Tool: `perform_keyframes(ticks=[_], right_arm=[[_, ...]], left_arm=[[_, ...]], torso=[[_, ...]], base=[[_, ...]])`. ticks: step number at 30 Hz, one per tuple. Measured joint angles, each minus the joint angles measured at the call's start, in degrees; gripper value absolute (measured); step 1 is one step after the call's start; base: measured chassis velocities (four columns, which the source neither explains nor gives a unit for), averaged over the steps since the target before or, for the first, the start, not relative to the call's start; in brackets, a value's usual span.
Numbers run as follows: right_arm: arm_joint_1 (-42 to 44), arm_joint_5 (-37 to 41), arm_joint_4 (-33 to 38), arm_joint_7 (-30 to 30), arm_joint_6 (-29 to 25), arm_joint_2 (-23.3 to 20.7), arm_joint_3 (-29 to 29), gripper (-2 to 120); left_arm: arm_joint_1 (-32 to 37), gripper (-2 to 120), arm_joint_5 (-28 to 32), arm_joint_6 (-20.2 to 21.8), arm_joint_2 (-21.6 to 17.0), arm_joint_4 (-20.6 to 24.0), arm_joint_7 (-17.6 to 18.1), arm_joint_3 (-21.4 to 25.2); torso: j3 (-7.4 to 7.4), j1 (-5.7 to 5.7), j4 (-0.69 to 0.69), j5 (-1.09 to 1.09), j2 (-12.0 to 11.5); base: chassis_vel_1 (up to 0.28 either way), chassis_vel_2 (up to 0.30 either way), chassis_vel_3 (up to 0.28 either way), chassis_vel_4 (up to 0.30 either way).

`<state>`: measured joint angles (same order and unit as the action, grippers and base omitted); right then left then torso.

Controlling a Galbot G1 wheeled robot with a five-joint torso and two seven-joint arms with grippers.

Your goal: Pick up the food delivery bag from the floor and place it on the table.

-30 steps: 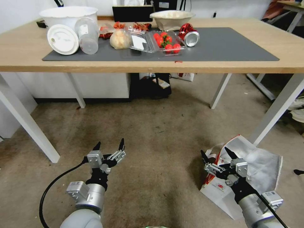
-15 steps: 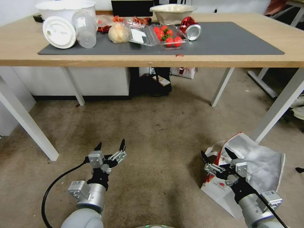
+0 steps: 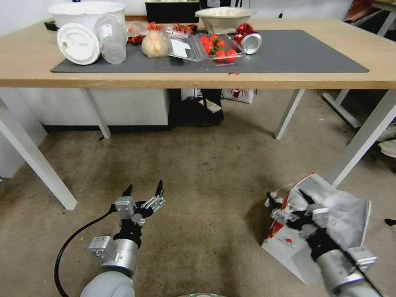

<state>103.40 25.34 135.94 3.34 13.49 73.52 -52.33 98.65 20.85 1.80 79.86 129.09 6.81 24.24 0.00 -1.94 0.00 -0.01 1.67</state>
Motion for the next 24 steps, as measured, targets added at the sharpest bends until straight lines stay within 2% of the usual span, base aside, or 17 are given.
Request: perform_keyframes(ticks=[2, 3, 6, 9, 11, 12, 14, 17, 24], right_arm=[[-0.56, 4.34, -1.46, -3.14, 6.88, -4.65, -6.49, 100], [-0.56, 4.34, -1.46, -3.14, 6.88, -4.65, -6.49, 100], [-1.05, 10.05, -5.04, -8.13, 14.24, -9.71, -10.67, 100], [-1.05, 11.58, -6.0, -10.92, 17.21, -11.15, -11.33, 100], [-0.8, 13.96, -7.95, -16.8, 22.6, -13.09, -11.86, 100], [-0.8, 13.96, -7.95, -16.8, 22.6, -13.09, -11.86, 100], [-0.83, 15.69, -8.87, -19.98, 27.02, -13.89, -12.21, 100], [-0.89, 15.9, -9.68, -21.63, 28.59, -14.17, -12.14, 100], [-2.9, 15.25, -16.65, -22.58, 29.01, -14.97, -7.83, 100]], left_arm=[[0.09, 100, -0.08, -0.01, -0.07, 0.04, -0.08, 0.03], [0.09, 100, -0.08, -0.01, -0.07, 0.04, -0.08, 0.03], [0.44, 100, -0.74, -0.16, 0.27, 0.01, -0.08, -0.03], [0.57, 100, -1.19, -0.2, 0.49, -0.07, -0.06, -0.18], [0.86, 100, -1.87, -0.48, 1.08, -0.13, 0.04, -0.63], [0.86, 100, -1.87, -0.48, 1.08, -0.13, 0.04, -0.63], [1.07, 100, -1.96, -1.21, 1.39, -0.4, 0.16, -0.8], [1.23, 100, -1.95, -1.52, 1.32, -0.5, 0.23, -0.84], [0.91, 100, -0.23, -1.03, 0.67, -0.41, 0.3, -0.98]], torso=[[0.0, -0.01, 0.0, 0.01, 0.04], [0.0, -0.01, 0.0, 0.01, 0.04], [0.0, -0.02, 0.01, 0.04, 0.08], [0.0, -0.02, 0.01, 0.04, 0.1], [0.0, -0.03, -0.01, 0.02, 0.13], [0.0, -0.03, -0.01, 0.02, 0.13], [0.0, -0.03, 0.0, 0.01, 0.15], [0.0, -0.04, 0.0, 0.01, 0.17], [0.0, -0.04, 0.0, 0.01, 0.21]], base=[[0.0, 0.0, 0.0, 0.0], [0.0, 0.0, 0.0, 0.0], [0.0, 0.0, 0.0, 0.0], [0.0, 0.0, 0.0, 0.0], [0.0, 0.0, 0.0, 0.0], [0.0, 0.0, 0.0, 0.0], [0.0, 0.0, 0.0, 0.0], [0.0, 0.0, 0.0, 0.0], [0.0, 0.0, 0.0, 0.0]])
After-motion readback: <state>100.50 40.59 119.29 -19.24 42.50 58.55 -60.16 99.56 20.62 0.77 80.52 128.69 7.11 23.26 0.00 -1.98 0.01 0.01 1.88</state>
